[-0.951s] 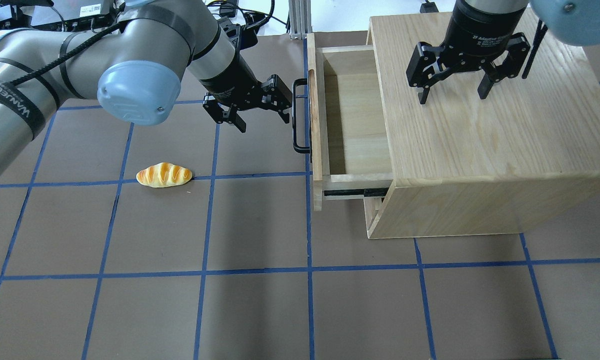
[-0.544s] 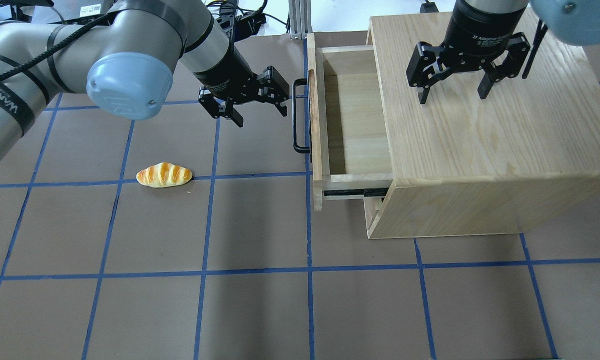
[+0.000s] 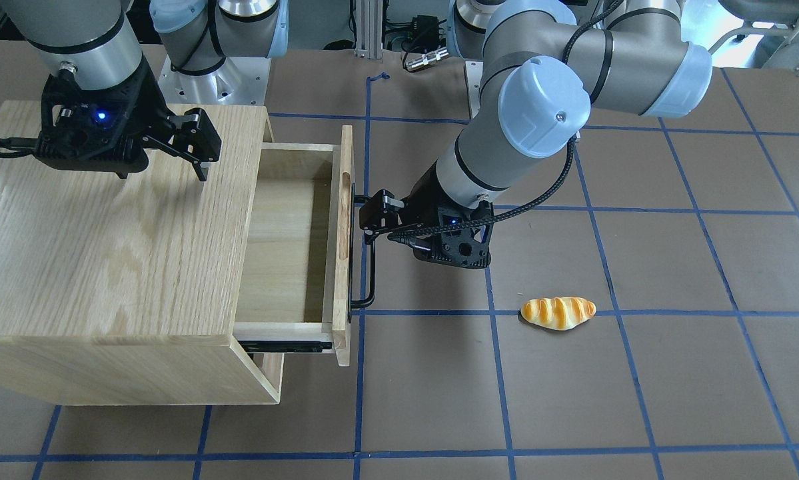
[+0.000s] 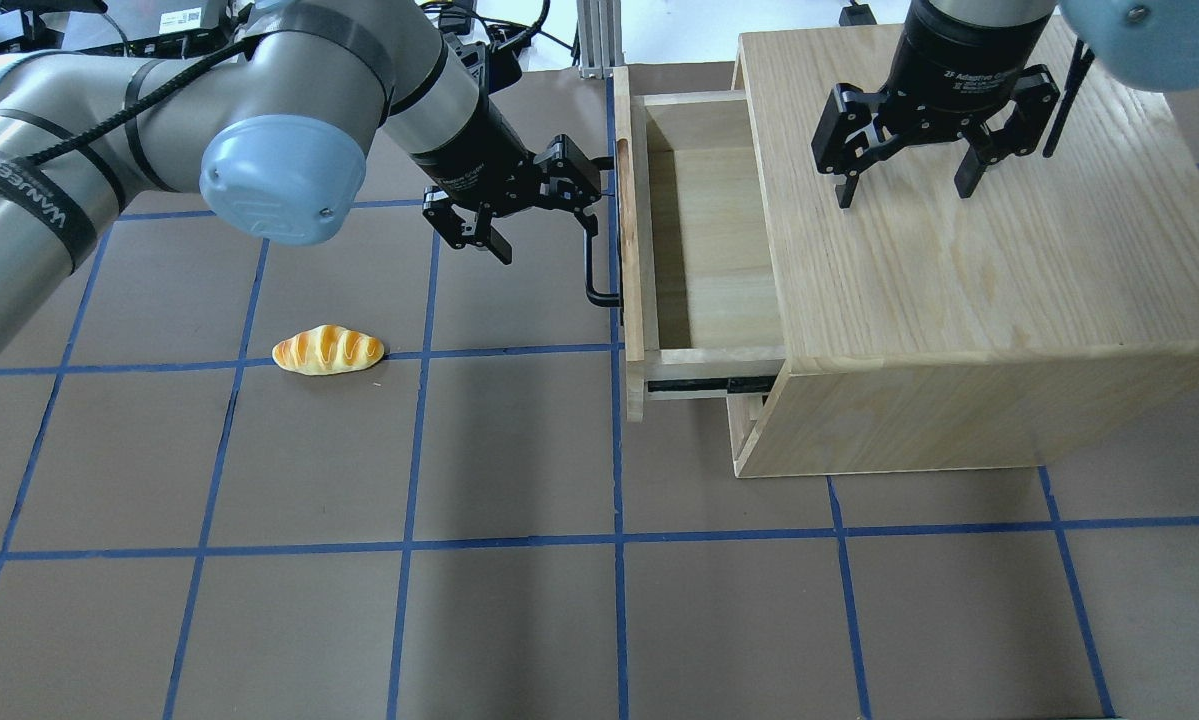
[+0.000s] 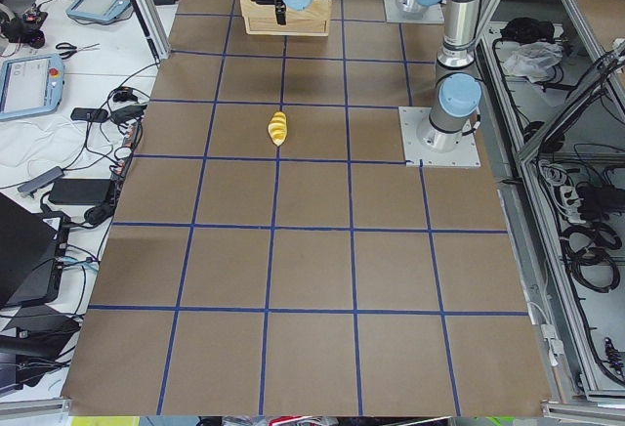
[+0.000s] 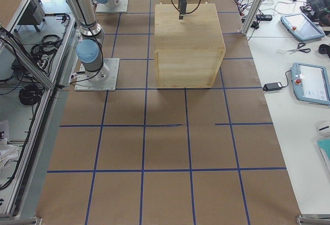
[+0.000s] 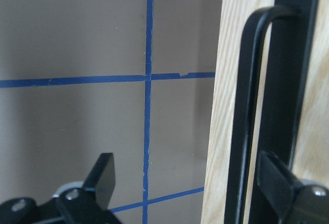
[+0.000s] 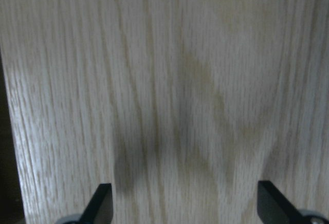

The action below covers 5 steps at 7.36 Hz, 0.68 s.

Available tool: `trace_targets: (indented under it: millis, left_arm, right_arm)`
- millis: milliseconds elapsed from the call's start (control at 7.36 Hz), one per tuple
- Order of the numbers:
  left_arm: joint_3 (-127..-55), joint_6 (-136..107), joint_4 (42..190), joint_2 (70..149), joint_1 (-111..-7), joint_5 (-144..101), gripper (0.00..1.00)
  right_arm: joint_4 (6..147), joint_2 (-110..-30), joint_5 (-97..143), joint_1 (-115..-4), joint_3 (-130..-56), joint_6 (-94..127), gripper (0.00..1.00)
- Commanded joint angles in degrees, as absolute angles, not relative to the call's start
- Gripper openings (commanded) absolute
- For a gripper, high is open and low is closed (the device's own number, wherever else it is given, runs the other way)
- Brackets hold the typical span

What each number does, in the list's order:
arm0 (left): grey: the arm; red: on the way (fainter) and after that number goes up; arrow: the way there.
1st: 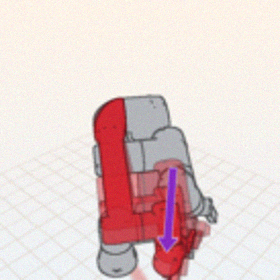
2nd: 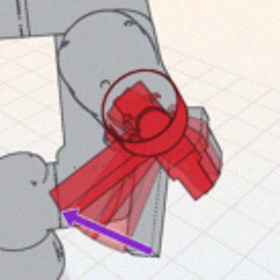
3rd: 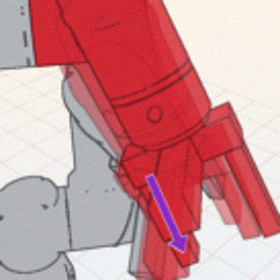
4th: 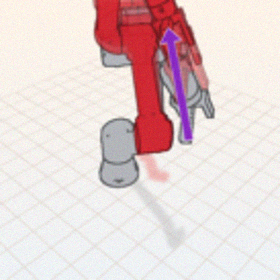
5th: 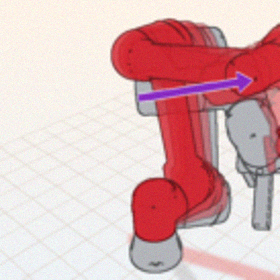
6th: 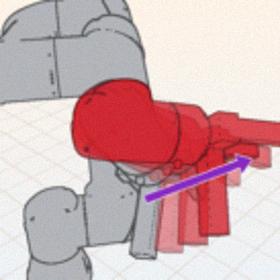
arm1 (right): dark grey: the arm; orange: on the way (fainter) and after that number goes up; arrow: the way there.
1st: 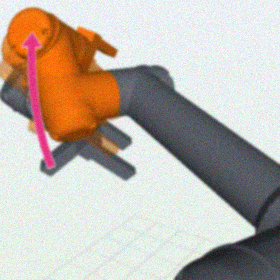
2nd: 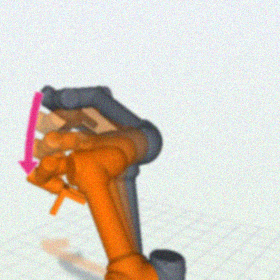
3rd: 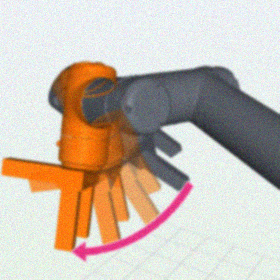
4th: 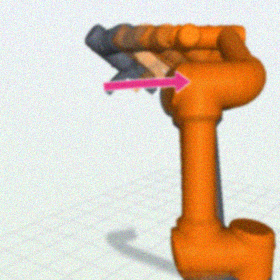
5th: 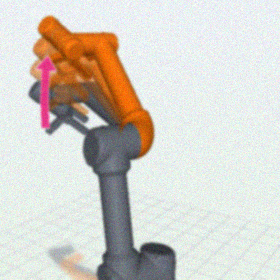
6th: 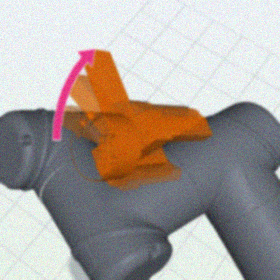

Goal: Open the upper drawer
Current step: 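Keep pulling the drawer farther out with the left gripper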

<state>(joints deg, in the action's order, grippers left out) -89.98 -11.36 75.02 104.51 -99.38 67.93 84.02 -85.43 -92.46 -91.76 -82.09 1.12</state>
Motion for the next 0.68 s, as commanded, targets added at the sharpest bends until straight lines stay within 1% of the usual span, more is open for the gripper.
trace_targets:
  millis: [0,544]
  left_arm:
    - [-90.17,-10.9,74.97,104.59,-99.4,68.2,1.0]
    - [-90.18,-9.13,74.97,104.58,-99.4,69.61,1.0]
  right_arm:
    - [84.02,-85.43,-92.46,-91.76,-82.18,1.14,1.0]
    - [84.02,-85.43,-92.46,-91.76,-82.18,1.14,1.0]
